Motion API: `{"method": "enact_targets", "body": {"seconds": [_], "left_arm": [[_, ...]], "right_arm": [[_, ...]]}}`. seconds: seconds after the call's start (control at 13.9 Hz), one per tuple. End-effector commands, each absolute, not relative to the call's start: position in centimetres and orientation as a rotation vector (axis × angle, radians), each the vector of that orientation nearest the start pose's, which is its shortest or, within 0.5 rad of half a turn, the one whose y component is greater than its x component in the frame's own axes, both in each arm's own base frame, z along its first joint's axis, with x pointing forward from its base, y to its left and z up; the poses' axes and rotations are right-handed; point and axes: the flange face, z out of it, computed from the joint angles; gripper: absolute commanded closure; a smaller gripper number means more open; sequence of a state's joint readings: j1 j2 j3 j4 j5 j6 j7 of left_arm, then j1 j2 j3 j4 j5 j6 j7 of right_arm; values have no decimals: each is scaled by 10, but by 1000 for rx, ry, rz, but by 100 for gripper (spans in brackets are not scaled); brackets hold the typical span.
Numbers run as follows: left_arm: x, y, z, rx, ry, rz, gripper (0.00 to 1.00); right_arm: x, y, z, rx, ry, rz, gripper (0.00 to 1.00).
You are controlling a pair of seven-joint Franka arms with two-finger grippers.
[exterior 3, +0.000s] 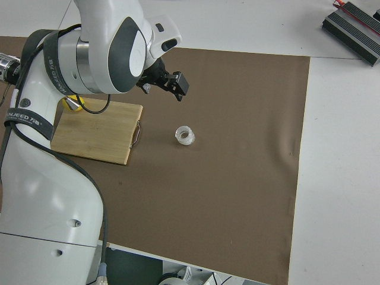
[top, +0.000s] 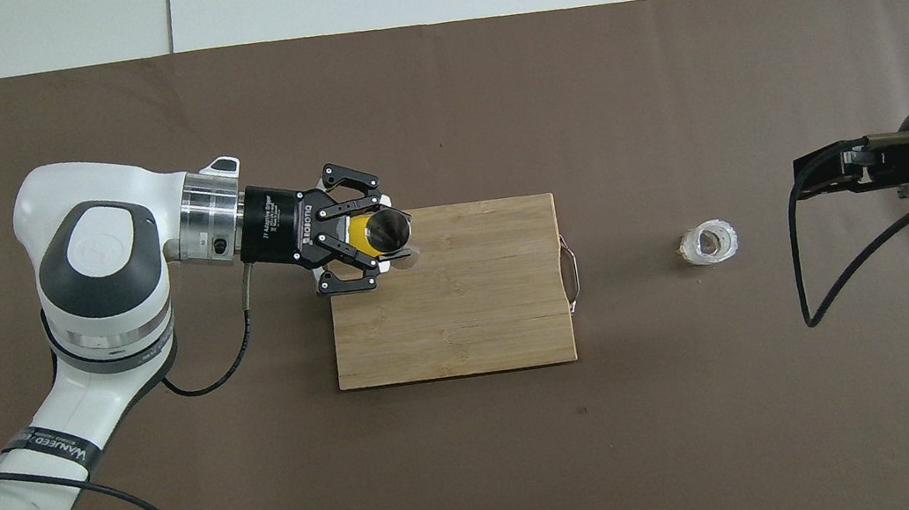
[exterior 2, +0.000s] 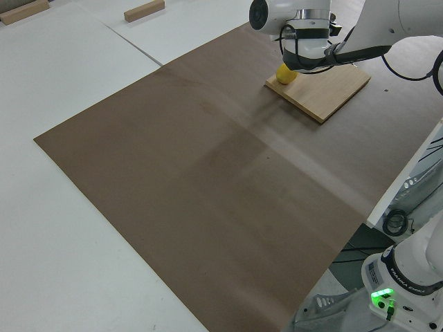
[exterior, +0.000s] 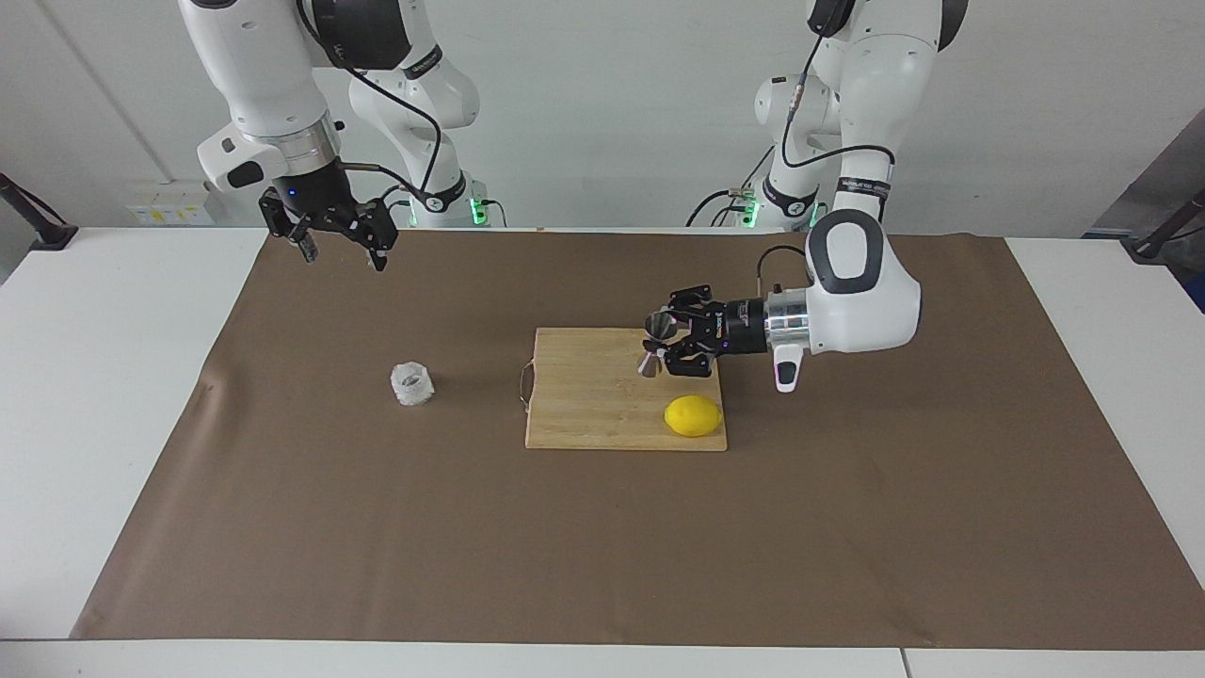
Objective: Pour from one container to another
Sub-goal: 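Lift the metal cup with the left gripper over the wooden board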
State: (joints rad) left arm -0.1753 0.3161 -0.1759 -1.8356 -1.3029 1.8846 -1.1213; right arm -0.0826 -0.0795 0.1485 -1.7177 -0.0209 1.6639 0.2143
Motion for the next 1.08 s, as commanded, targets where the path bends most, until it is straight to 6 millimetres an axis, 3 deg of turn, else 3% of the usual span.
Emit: {"method": "enact_targets", "body": {"seconds": [0.0, 0.14, 0.58, 1.01], "left_arm": [[559, -292, 387, 1555, 1421, -1191, 60], [554, -312, 373, 1529, 1451, -1177, 59], [539, -340, 349, 1540, 1461, -1232, 59], [533, -349, 327, 1555, 1477, -1247, 57]], "right_arm": [[530, 32, 608, -3157, 230, -35, 0], [531, 33, 608, -3157, 227, -33, 0], [530, 32, 608, -3157, 230, -35, 0], [530, 32, 608, -3157, 230, -35, 0]]}}
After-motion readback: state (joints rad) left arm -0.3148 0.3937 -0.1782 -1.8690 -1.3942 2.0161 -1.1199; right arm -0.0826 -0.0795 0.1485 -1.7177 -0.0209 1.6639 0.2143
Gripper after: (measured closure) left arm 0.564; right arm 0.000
